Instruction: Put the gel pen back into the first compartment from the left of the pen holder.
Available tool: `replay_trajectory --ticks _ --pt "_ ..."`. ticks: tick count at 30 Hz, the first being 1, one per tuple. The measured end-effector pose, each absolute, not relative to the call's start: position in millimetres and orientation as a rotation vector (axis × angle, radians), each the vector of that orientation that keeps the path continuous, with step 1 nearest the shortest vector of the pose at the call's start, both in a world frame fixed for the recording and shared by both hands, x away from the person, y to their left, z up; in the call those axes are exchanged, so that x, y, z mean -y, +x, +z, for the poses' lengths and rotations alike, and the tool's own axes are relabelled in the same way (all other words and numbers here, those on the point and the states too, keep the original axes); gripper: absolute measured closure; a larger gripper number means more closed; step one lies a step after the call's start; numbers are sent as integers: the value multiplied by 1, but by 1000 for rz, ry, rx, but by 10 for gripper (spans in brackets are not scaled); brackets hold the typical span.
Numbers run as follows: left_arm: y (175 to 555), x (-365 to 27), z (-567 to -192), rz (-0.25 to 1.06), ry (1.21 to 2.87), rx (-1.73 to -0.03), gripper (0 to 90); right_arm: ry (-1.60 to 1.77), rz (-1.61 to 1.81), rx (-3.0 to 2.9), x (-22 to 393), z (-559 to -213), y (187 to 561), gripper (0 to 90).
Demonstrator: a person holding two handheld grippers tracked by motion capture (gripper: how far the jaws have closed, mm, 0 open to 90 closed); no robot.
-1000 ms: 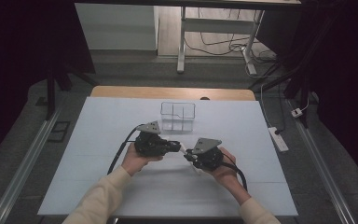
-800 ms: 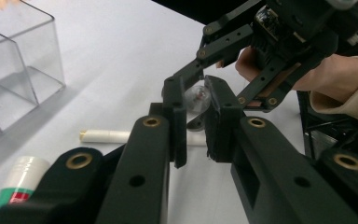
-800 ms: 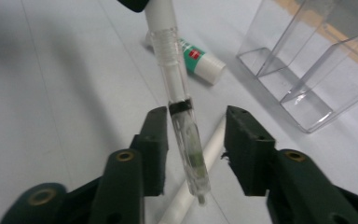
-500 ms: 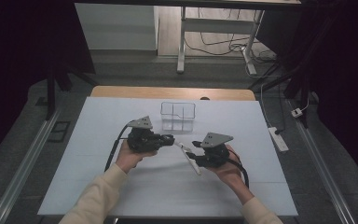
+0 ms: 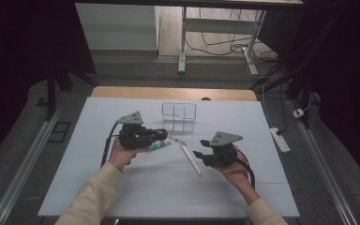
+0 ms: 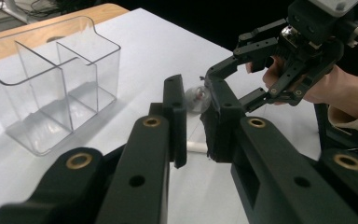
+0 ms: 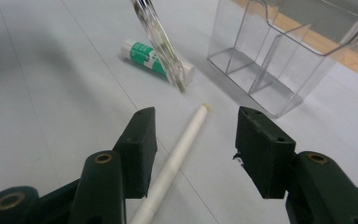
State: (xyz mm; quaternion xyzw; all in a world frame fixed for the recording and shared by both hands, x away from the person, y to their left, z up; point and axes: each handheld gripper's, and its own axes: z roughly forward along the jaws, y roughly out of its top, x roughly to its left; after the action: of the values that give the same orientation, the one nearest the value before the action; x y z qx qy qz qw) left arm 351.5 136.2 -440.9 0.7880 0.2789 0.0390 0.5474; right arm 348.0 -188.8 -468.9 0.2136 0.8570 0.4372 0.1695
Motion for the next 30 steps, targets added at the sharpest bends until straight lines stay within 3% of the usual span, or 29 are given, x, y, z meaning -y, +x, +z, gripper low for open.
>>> replay_trajectory --ticks 30 --pt "371 -156 -415 134 1850 -722 796 776 1214 -2401 251 -485 336 435"
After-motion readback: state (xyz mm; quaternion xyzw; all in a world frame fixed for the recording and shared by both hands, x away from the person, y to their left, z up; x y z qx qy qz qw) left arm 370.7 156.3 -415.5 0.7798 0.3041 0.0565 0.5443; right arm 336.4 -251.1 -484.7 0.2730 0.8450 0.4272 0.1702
